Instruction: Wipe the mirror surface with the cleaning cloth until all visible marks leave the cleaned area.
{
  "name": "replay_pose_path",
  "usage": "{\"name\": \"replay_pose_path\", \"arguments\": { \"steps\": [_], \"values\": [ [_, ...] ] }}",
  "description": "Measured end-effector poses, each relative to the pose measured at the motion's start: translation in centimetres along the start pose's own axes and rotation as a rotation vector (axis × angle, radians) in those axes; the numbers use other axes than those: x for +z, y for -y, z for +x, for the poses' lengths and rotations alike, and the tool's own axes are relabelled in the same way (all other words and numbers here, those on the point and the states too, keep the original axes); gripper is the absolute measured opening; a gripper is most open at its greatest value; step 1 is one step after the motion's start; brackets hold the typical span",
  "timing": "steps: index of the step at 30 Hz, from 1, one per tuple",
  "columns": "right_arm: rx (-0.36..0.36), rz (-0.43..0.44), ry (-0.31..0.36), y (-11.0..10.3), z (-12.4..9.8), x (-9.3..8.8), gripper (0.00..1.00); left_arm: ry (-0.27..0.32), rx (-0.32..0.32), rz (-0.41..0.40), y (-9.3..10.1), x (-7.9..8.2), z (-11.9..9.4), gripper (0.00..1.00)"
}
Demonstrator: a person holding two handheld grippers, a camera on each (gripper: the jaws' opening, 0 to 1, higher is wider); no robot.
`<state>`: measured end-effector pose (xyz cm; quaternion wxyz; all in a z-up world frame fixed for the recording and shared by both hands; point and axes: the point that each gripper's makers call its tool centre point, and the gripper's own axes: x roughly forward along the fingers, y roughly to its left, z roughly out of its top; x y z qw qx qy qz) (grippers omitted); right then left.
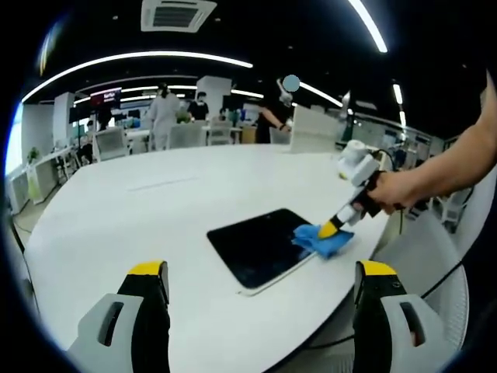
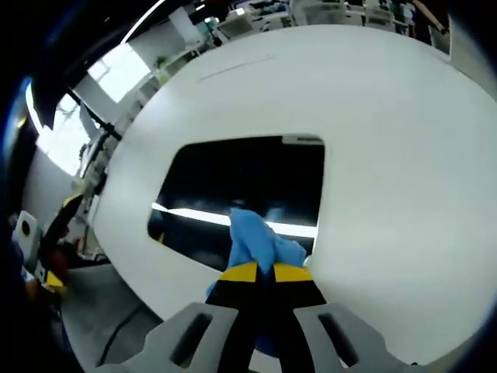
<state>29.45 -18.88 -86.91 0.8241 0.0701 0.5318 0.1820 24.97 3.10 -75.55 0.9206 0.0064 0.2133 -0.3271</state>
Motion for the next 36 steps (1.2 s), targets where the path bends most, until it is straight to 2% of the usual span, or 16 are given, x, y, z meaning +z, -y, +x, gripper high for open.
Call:
{"name": "replay_pose_path", "arguments": {
  "steps": [19,25,30,36],
  "values": [
    [-0.029,0.02,-0.015,3.4,-0.7,-0.2,0.0,-0.009,-0.008,0.004,0.2,-0.1,0.1,0.99],
    [-0.039,0.002,-0.02,3.2,-0.7,-0.1,0.0,-0.006,-0.005,0.005,0.2,0.0,0.1,0.99],
    [-0.028,-0.012,-0.025,2.0,-1.2,-0.5,0.0,-0.014,-0.007,0.008,0.3,-0.2,0.1,0.99],
    [-0.038,-0.018,-0.031,2.3,-1.2,-0.3,0.0,-0.021,-0.015,0.01,0.4,-0.3,0.2,0.99]
  ]
}}
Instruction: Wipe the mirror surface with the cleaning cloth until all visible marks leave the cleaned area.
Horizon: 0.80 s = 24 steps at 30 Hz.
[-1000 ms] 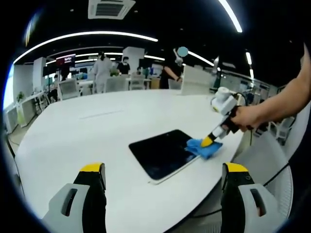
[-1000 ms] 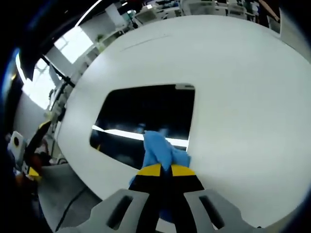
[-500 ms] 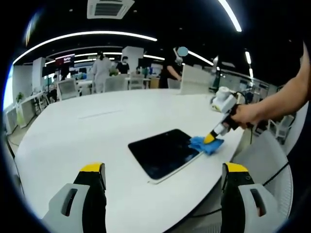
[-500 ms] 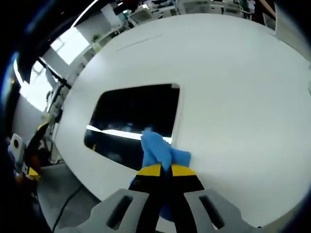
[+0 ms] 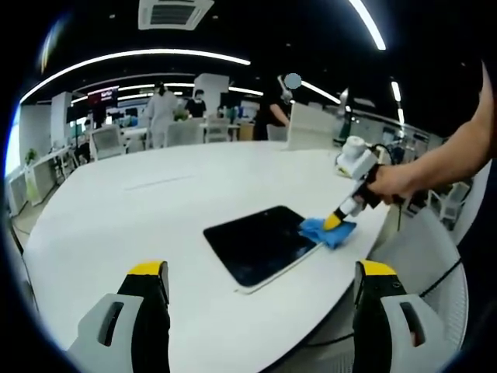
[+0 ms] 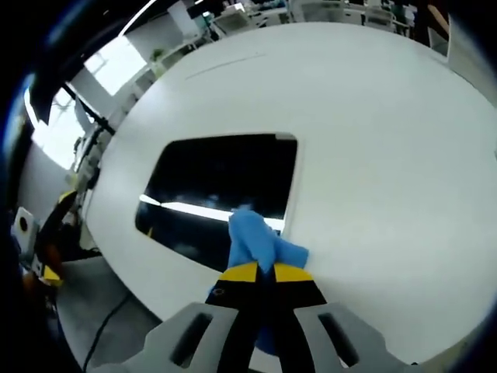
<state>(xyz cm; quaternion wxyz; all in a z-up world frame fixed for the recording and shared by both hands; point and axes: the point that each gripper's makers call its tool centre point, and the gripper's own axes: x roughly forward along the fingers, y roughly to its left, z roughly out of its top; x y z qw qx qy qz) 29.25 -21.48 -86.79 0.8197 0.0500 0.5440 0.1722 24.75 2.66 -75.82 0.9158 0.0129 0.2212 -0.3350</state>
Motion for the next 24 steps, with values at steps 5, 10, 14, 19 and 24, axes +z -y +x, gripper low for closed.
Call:
{"name": "replay_pose_path", "arguments": {
  "steps": [5,10,14,19,24],
  "values": [
    [-0.013,-0.003,0.011,0.3,0.3,0.8,0.0,0.007,-0.002,-0.005,0.0,0.2,0.0,0.99],
    [-0.024,0.004,0.022,0.6,0.7,2.0,0.0,0.017,-0.001,-0.007,-0.1,0.3,-0.1,0.99],
    [-0.038,-0.003,0.023,0.9,1.1,3.1,0.0,0.012,-0.01,-0.012,0.1,0.3,-0.1,0.99],
    [-0.051,0.005,0.022,1.7,1.7,4.5,0.0,0.017,-0.023,-0.02,0.4,0.4,-0.1,0.99],
    [-0.06,0.0,0.016,2.1,2.3,5.8,0.0,0.017,-0.03,-0.024,0.5,0.4,0.0,0.99]
  ]
}}
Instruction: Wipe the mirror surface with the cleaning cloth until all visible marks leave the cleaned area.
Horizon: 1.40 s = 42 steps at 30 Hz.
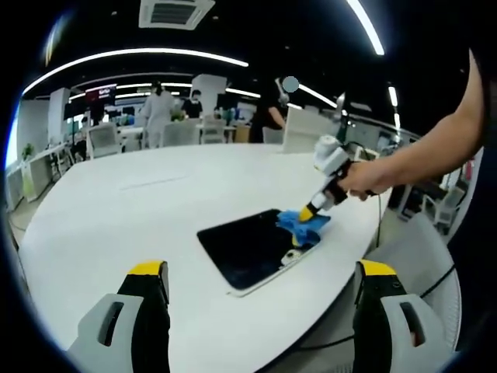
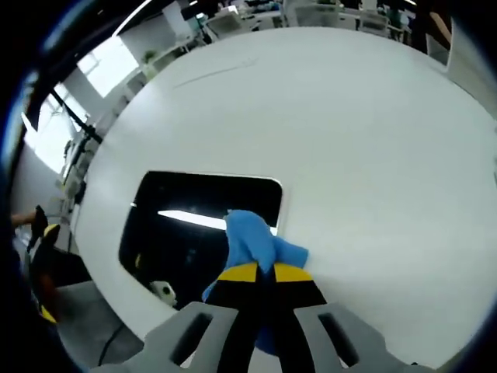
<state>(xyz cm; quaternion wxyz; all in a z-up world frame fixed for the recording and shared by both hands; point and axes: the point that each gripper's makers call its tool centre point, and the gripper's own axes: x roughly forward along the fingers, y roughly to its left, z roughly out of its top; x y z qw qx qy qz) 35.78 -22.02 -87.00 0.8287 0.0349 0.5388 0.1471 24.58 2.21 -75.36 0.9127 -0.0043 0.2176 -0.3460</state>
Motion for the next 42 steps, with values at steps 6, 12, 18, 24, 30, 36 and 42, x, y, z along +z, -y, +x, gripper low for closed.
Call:
{"name": "replay_pose_path", "arguments": {
  "steps": [6,12,18,24,30,36,42],
  "values": [
    [-0.005,-0.002,-0.007,0.4,0.7,1.7,0.0,-0.01,-0.004,-0.006,0.0,-0.2,0.1,0.99],
    [-0.021,-0.013,-0.019,0.6,1.2,2.9,0.0,-0.014,0.027,0.008,-0.7,-0.3,0.2,0.99],
    [-0.028,-0.017,-0.014,1.3,2.2,4.8,0.0,-0.011,0.046,-0.003,-1.0,-0.2,0.1,0.99],
    [-0.031,-0.053,-0.024,1.4,2.6,5.6,0.0,0.001,0.066,-0.002,-1.5,0.0,-0.1,0.99],
    [-0.029,-0.05,-0.014,1.4,2.6,5.9,0.0,0.003,0.068,0.006,-1.5,0.0,-0.1,0.99],
    [-0.034,-0.038,0.004,1.3,2.5,5.8,0.0,-0.001,0.04,-0.001,-0.8,0.1,-0.1,1.0],
    [-0.058,-0.112,0.04,0.8,1.7,5.8,0.0,0.011,0.021,-0.015,-0.6,0.3,-0.2,0.99]
  ]
}}
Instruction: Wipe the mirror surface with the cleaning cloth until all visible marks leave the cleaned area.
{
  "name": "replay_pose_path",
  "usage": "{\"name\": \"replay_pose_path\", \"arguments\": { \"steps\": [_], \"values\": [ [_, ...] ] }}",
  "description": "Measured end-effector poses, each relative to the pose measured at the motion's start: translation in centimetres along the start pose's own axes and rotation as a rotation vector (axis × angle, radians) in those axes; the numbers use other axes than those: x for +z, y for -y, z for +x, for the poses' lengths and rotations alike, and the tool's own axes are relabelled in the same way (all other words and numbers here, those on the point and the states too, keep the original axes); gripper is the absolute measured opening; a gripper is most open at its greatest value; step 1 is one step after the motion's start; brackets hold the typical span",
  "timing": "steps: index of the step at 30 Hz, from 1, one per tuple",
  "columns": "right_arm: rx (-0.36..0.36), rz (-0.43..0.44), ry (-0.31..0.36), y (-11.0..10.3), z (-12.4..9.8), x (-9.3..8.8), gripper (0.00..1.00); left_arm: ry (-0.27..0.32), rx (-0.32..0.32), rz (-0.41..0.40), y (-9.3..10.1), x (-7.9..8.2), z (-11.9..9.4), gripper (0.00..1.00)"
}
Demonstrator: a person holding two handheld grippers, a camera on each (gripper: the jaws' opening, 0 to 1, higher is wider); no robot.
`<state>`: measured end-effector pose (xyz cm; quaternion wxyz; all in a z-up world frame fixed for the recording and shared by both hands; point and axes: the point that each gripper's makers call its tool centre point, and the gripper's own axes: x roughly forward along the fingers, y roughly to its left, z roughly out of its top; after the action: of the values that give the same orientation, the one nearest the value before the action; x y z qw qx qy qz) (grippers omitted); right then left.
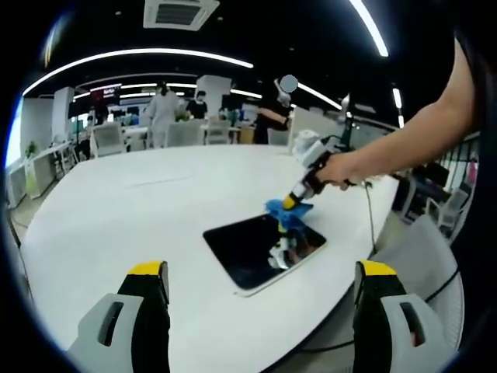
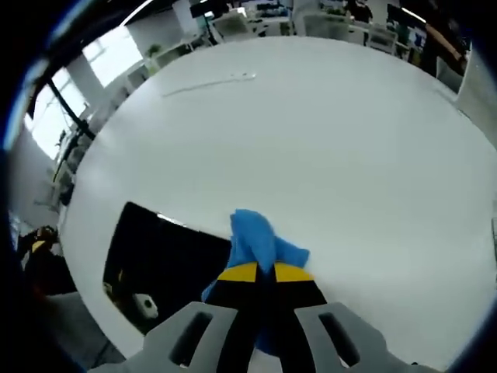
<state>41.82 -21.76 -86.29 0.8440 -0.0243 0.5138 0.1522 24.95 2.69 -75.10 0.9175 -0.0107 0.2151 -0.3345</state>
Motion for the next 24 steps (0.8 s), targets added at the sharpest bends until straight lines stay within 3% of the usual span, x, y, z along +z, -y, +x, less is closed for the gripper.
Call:
{"name": "replay_pose_path", "arguments": {
  "steps": [3,5,13,17,24],
  "values": [
    [-0.041,-0.098,0.057,0.4,-1.0,1.2,0.0,0.0,0.001,-0.001,0.0,0.0,0.0,0.99],
    [-0.005,-0.027,0.049,-0.3,-1.6,1.2,0.0,-0.001,0.002,-0.009,-0.1,0.0,0.0,0.99],
    [0.034,0.014,0.09,-0.4,-4.4,2.9,0.0,-0.001,0.0,-0.002,0.0,0.0,0.0,0.99],
    [0.05,0.031,0.11,0.2,-6.0,3.3,0.01,0.005,0.004,0.005,0.0,0.1,0.0,0.99],
    [0.057,0.083,0.099,2.6,-7.4,2.2,0.01,0.009,0.007,0.008,-0.1,0.1,0.0,0.99]
  ]
}}
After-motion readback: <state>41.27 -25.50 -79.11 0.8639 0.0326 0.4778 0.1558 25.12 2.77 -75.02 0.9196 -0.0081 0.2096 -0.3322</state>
